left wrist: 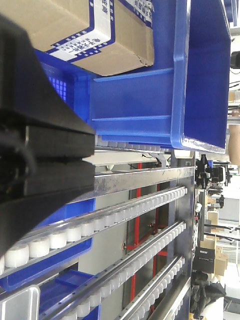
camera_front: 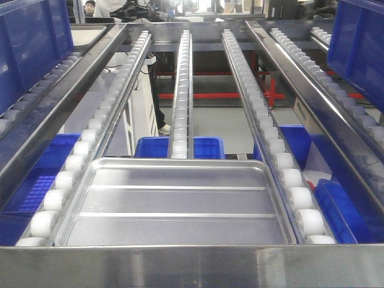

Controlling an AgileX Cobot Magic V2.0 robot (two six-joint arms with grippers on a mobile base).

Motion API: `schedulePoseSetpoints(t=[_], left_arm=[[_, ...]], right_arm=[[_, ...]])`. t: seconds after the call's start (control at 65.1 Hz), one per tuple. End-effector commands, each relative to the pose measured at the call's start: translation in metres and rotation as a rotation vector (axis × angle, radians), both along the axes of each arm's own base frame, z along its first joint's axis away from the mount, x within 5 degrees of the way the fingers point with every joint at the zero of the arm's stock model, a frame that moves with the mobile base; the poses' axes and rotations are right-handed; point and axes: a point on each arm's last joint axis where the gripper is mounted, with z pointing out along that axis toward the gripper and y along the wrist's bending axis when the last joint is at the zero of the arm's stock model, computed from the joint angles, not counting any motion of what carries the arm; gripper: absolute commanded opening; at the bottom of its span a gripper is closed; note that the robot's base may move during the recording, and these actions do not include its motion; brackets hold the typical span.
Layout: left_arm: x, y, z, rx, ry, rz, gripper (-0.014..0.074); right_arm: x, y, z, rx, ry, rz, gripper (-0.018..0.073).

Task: Grab silver tray and stack on right shelf

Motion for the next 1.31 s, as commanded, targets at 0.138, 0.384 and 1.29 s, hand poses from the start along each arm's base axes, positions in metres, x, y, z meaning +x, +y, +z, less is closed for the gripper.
schedulePoseSetpoints(t=[0.138, 0.384, 1.29], left_arm=[[-0.001, 0.000, 0.000, -0.010, -0.070, -0.003, -0.0100], [-0.001, 0.000, 0.000, -0.010, -0.070, -0.003, -0.0100], [0.024, 0.000, 0.085, 0.014, 0.675, 0.027, -0.0100]], right_arm=[[-0.002, 0.000, 0.009, -0.020, -0.103, -0.002, 0.0050], [-0.002, 0.000, 0.009, -0.020, -0.103, -0.002, 0.0050], [0.046, 0.003, 0.059, -0.004, 0.585, 0.049, 0.0050]])
